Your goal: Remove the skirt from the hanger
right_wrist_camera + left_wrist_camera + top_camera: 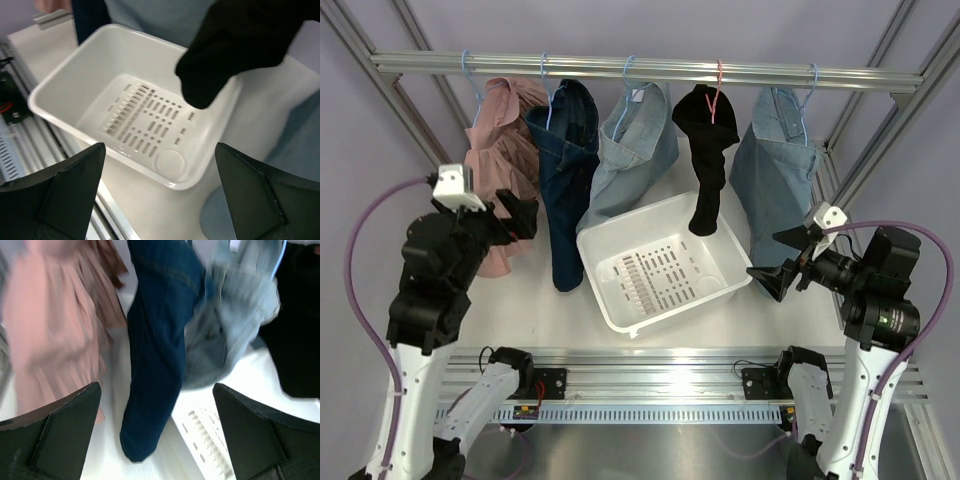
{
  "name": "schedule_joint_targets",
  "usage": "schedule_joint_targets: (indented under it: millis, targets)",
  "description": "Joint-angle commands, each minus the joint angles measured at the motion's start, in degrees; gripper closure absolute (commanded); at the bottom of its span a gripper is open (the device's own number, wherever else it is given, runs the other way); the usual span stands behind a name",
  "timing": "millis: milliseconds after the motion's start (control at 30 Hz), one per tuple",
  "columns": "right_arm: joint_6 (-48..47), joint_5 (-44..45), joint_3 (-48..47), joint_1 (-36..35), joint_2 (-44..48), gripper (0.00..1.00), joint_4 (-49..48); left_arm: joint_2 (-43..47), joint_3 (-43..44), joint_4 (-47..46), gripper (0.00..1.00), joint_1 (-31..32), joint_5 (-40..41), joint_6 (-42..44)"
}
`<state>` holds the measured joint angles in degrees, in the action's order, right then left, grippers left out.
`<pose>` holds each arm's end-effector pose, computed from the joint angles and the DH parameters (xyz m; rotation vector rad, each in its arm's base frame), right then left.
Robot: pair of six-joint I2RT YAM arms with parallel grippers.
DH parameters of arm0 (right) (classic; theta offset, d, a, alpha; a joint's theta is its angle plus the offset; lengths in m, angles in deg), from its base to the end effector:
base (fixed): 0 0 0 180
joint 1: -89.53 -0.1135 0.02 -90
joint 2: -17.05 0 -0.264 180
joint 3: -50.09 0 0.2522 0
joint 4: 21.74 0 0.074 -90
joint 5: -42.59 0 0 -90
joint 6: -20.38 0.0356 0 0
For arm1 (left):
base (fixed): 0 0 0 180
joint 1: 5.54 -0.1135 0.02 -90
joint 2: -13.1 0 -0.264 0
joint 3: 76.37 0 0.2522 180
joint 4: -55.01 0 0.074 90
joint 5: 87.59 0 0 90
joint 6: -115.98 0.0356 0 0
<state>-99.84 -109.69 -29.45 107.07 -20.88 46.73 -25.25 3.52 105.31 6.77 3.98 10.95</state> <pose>0.0868 0.0056 0.4023 -0.8145 1.6188 0.5160 0.1077 -0.0225 0.4279 -0.0616 1.7337 -0.3285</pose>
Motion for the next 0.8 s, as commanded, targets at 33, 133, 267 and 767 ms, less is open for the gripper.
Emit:
schedule_joint_targets:
  millis: [33, 133, 267, 767]
  targets:
    - [0.72, -17.07, 0.73, 0.21, -4.16, 0.0, -0.29, -10.15, 15.32, 4.16, 0.01, -0.36, 7.66, -0.71]
    - [9.35, -18.92, 6.08, 0.21, -5.4, 0.01, -14.15, -19.37, 26.3, 5.82, 0.02, -1.59, 9.16, -0.18]
    - [13.95, -18.23, 10.23, 0.21, -5.4, 0.01, -20.16, -31.06, 39.58, 9.69, 0.07, -5.8, 4.86, -0.18]
    - [9.83, -20.25, 10.58, 0.13, -4.96, 0.01, -14.73, -53.23, 54.72, 6.8, 0.39, -23.21, -13.61, -0.45]
